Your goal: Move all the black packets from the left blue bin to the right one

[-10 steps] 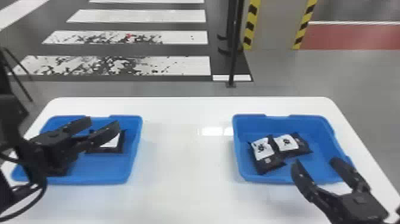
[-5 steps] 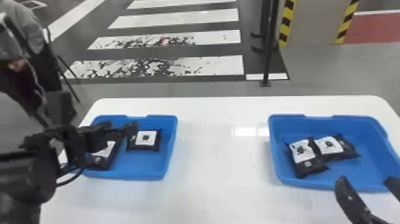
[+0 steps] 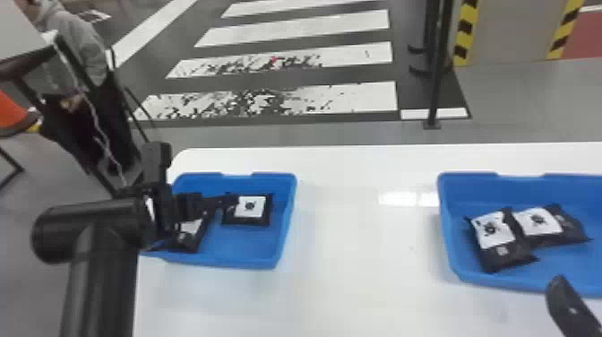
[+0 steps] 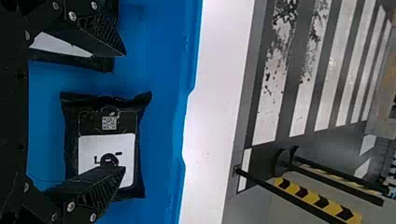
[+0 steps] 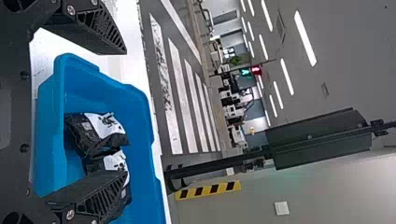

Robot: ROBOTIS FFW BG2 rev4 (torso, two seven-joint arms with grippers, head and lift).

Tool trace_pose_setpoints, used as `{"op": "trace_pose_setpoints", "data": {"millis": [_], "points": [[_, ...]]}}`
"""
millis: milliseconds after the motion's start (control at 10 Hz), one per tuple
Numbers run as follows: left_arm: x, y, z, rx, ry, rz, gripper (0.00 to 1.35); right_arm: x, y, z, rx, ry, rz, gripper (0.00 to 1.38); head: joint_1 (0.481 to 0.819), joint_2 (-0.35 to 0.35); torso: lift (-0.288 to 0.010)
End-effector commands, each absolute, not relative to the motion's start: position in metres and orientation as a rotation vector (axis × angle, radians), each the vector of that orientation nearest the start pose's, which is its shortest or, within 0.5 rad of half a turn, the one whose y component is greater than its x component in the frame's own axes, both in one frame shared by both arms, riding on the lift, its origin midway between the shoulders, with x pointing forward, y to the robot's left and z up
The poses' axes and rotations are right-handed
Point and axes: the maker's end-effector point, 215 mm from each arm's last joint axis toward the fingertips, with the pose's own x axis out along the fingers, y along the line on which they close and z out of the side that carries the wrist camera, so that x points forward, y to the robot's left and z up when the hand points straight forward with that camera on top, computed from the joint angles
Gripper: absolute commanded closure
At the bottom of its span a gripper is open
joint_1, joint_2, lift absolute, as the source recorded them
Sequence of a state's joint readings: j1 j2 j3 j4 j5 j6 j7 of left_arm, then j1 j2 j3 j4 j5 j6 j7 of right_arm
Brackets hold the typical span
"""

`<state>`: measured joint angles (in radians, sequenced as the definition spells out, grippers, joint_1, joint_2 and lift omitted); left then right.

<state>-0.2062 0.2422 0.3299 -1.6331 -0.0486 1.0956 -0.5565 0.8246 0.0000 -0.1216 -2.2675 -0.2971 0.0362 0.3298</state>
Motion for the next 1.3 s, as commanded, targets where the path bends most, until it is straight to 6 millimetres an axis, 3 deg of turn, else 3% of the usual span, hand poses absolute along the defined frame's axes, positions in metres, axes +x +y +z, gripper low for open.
{"op": "trace_pose_setpoints", "data": {"millis": [0,100,200,400,600,700,900,1200], "points": [[0.552,0.396,-0.454,-0.191,0.805,-0.095,0.19,0.347,-0.216,-0.338,0.238,0.114,0.225,0.12,0.695,0.238,-0.154],[0.555,0.388,-0.458,-0.191,0.815,-0.111,0.20,0.347,-0.216,-0.339,0.238,0.116,0.225,0.12,0.695,0.227,-0.154],[0.557,0.383,-0.464,-0.199,0.833,-0.119,0.30,0.347,-0.216,-0.339,0.241,0.118,0.225,0.12,0.695,0.222,-0.154],[0.555,0.377,-0.469,-0.218,0.844,-0.132,0.84,0.347,-0.215,-0.342,0.247,0.124,0.226,0.12,0.695,0.205,-0.154],[0.555,0.377,-0.469,-0.178,0.856,-0.142,0.82,0.347,-0.214,-0.344,0.253,0.131,0.228,0.12,0.695,0.200,-0.154],[0.556,0.379,-0.469,-0.165,0.835,-0.152,1.31,0.346,-0.215,-0.344,0.257,0.132,0.226,0.12,0.695,0.199,-0.154],[0.556,0.366,-0.452,-0.208,0.745,-0.216,1.21,0.347,-0.214,-0.341,0.256,0.127,0.228,0.12,0.695,0.199,-0.154],[0.529,0.315,-0.385,-0.189,0.599,-0.349,1.21,0.353,-0.213,-0.330,0.260,0.102,0.233,0.12,0.695,0.172,-0.154]]}}
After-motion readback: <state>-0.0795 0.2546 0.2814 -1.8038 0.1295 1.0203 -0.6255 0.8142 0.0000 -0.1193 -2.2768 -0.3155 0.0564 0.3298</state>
